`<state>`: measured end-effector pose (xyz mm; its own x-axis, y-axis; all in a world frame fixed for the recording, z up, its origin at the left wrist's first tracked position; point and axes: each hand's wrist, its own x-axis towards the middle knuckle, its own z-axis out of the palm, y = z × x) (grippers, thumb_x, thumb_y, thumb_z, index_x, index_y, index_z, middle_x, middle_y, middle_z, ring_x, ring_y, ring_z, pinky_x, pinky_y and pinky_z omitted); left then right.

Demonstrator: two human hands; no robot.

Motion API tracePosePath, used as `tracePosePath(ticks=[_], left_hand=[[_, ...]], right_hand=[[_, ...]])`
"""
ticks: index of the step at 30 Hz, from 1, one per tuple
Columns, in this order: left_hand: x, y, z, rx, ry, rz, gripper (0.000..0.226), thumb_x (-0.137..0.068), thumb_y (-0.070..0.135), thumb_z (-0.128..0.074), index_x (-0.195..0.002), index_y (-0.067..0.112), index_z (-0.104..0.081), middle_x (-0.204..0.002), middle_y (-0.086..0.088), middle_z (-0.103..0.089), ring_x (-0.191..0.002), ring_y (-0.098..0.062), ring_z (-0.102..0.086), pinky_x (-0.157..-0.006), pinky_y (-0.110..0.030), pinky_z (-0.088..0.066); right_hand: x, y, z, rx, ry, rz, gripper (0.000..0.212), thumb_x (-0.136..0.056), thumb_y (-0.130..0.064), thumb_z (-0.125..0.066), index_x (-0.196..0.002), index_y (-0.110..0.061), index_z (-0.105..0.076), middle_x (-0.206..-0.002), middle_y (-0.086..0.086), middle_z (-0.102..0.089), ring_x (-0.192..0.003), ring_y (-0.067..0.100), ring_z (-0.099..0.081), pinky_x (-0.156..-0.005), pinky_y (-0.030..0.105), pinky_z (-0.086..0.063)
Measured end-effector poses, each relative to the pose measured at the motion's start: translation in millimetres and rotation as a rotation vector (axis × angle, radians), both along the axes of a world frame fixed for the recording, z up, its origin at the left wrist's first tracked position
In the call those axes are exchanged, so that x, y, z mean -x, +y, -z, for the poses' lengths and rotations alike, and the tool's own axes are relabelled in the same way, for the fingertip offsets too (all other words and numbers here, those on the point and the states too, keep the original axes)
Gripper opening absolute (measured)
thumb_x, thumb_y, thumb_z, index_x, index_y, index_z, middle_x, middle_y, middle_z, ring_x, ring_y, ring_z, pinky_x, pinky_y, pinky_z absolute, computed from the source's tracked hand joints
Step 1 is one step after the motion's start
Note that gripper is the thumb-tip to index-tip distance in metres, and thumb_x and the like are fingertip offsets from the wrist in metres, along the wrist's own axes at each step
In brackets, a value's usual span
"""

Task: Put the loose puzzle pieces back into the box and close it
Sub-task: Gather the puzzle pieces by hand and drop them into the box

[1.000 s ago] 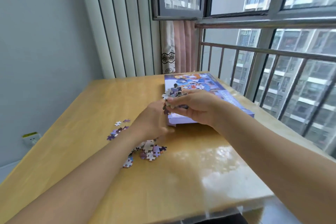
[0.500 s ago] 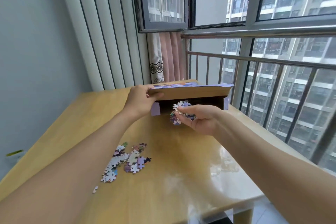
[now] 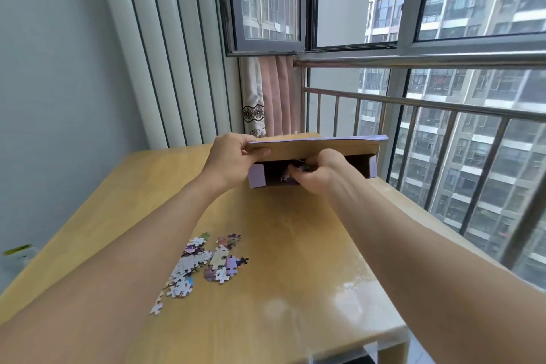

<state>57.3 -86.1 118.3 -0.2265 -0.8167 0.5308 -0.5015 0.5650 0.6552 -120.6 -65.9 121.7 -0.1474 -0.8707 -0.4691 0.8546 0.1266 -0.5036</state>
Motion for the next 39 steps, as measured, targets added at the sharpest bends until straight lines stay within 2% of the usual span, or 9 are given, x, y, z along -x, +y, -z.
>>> tracePosePath(ticks=[4,8,15,23,25,29,31,35,39], left_hand=[[-0.4,-1.5,-2.6,-0.01,0.027,0.002,0.014,-0.091,0.02,-0.074,-0.08,0.028,-0.073,-0.075,0.0,-0.071,-0.068,-0.013,-0.059,-0.062,-0.014,-0.044],[-0.7,-3.4,-6.4,-0.025,0.042,-0.015,0.011,-0.091,0.023,-0.074,-0.08,0.018,-0.075,-0.083,-0.014,-0.073,-0.071,-0.017,-0.059,-0.069,-0.032,-0.051],[-1.4,-3.2,-6.4,-0.013,0.111,-0.028,0.011,-0.09,0.023,-0.074,-0.08,0.02,-0.076,-0.073,-0.004,-0.072,-0.063,-0.008,-0.056,-0.066,-0.025,-0.046],[0.1,-6.0,-9.7,-0.005,0.118,-0.05,0.013,-0.09,0.025,-0.074,-0.084,0.013,-0.076,-0.082,-0.012,-0.074,-0.069,-0.013,-0.058,-0.067,-0.029,-0.046],[-0.9,-8.0,-11.3,0.011,0.118,-0.058,0.013,-0.09,0.024,-0.074,-0.085,0.012,-0.076,-0.083,-0.014,-0.074,-0.07,-0.015,-0.057,-0.068,-0.03,-0.047],[-1.7,-9.7,-10.9,0.027,0.127,-0.047,0.012,-0.089,0.022,-0.075,-0.085,0.012,-0.076,-0.082,-0.013,-0.074,-0.068,-0.015,-0.056,-0.068,-0.03,-0.048],[-1.0,-11.2,-9.6,0.03,0.131,-0.042,0.015,-0.088,0.025,-0.075,-0.083,0.011,-0.075,-0.082,-0.016,-0.073,-0.069,-0.015,-0.056,-0.07,-0.031,-0.049],[-0.4,-9.4,-9.0,0.013,0.123,-0.028,0.012,-0.089,0.025,-0.075,-0.082,0.016,-0.075,-0.081,-0.013,-0.074,-0.071,-0.016,-0.06,-0.074,-0.034,-0.052],[2.1,0.7,-7.7,0.012,0.125,-0.005,0.01,-0.09,0.023,-0.075,-0.082,0.029,-0.074,-0.078,0.005,-0.074,-0.07,-0.007,-0.064,-0.072,-0.022,-0.051]], right_hand=[[-8.1,-2.9,1.6,0.094,-0.155,0.119,0.04,-0.095,-0.013,-0.033,-0.118,-0.008,-0.065,-0.119,0.018,-0.064,-0.106,0.042,-0.061,-0.094,0.063,-0.05],[-3.4,-5.2,7.5,0.194,-0.157,0.071,0.046,-0.095,-0.019,-0.027,-0.126,-0.007,-0.059,-0.126,0.023,-0.059,-0.114,0.05,-0.055,-0.098,0.075,-0.038],[18.1,10.4,-2.8,0.232,0.255,-0.068,0.035,-0.083,0.019,-0.031,-0.109,0.002,-0.048,-0.131,0.024,-0.044,-0.108,0.045,-0.05,-0.106,0.057,-0.046],[35.5,13.4,5.8,0.351,0.254,-0.089,0.035,-0.087,0.02,-0.037,-0.115,0.006,-0.051,-0.135,0.025,-0.048,-0.117,0.041,-0.057,-0.104,0.047,-0.05],[37.3,14.1,13.8,0.383,0.608,-0.019,0.032,-0.09,0.014,-0.047,-0.118,0.006,-0.059,-0.129,0.02,-0.059,-0.111,0.029,-0.065,-0.099,0.039,-0.055],[38.4,22.7,27.9,0.595,2.117,-0.09,0.035,-0.084,-0.02,-0.072,-0.119,-0.019,-0.073,-0.114,-0.005,-0.072,-0.103,0.013,-0.066,-0.092,0.037,-0.056],[34.4,17.8,29.0,0.568,2.541,-0.252,0.047,-0.084,-0.029,-0.073,-0.131,-0.027,-0.064,-0.125,-0.006,-0.066,-0.112,0.018,-0.062,-0.094,0.041,-0.051],[31.8,-2.4,19.9,0.388,2.602,-0.524,0.057,-0.091,-0.029,-0.063,-0.145,-0.033,-0.047,-0.128,0.001,-0.063,-0.111,0.025,-0.061,-0.089,0.039,-0.054],[32.4,-16.8,13.4,0.285,2.529,-0.742,0.058,-0.093,-0.031,-0.058,-0.149,-0.033,-0.043,-0.131,0.002,-0.06,-0.111,0.025,-0.06,-0.092,0.036,-0.053]])
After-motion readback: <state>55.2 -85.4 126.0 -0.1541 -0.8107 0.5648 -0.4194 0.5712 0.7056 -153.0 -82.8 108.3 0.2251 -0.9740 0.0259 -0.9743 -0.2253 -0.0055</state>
